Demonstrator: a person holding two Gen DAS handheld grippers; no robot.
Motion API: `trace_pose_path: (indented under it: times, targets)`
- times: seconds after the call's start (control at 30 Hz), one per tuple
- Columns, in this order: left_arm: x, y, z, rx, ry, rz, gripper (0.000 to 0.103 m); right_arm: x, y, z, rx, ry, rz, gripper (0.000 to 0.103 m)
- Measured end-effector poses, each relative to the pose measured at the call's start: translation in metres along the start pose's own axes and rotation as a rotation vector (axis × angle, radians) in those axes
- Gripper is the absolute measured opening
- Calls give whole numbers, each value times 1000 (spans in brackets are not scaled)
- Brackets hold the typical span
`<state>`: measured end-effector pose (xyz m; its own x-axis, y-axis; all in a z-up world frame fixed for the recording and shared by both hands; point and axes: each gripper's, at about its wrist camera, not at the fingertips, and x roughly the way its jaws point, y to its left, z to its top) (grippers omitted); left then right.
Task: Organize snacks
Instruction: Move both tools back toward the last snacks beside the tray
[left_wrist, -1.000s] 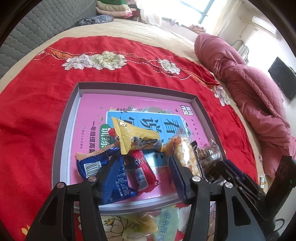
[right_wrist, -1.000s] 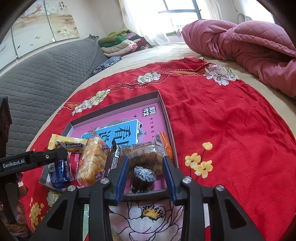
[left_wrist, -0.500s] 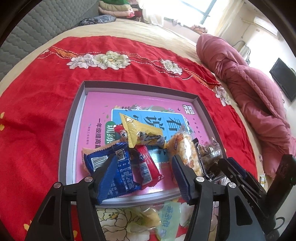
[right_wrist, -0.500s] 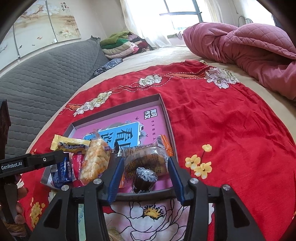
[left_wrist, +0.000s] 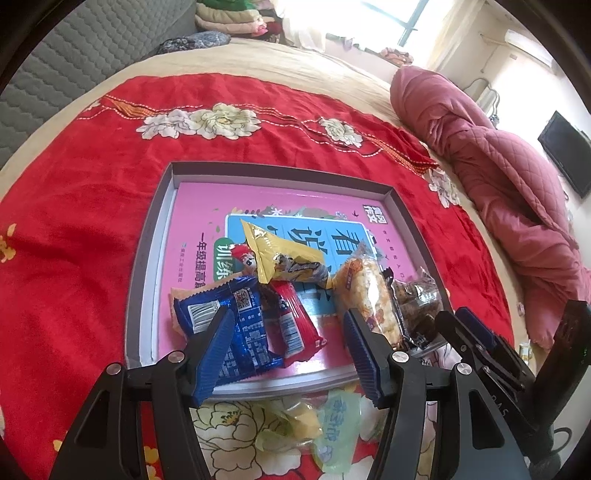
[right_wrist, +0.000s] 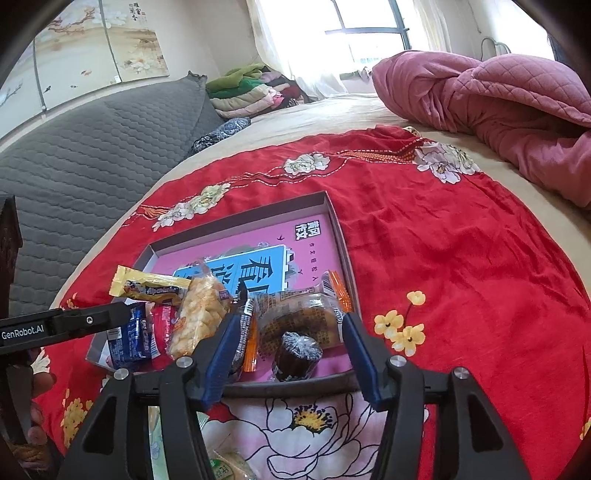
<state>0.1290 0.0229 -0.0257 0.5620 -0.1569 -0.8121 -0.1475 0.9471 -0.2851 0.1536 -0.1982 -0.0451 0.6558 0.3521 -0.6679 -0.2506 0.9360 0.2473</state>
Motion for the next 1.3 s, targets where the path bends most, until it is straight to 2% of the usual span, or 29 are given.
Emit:
trace_pose_path:
  times: [0.07, 0.57, 0.7, 0.83, 0.93, 1.07, 1.3]
  targets:
    - [-1, 0, -1, 2, 2, 2, 70, -2, 2, 0, -5, 0, 1, 57]
    - [-14, 0, -6, 6, -6, -3, 74, -16, 16, -2, -44, -9, 9, 64]
    - [-18, -1, -7, 13, -9, -4, 75, -19, 18, -2, -56, -11, 3, 74]
    - [-22, -1, -7, 16, -15, -6, 75, -24, 22, -2, -74, -24, -3, 77]
    - [-24, 1, -7, 12, -14, -12, 75, -27, 25, -3, -88, -30, -9, 84]
    - [-27, 3, -10, 10, -5, -18, 75, -34, 31, -5, -114, -42, 27, 94]
    - [-29, 8, -21, 14, 25, -24, 75, -45, 43, -10, -151, -28, 36, 97]
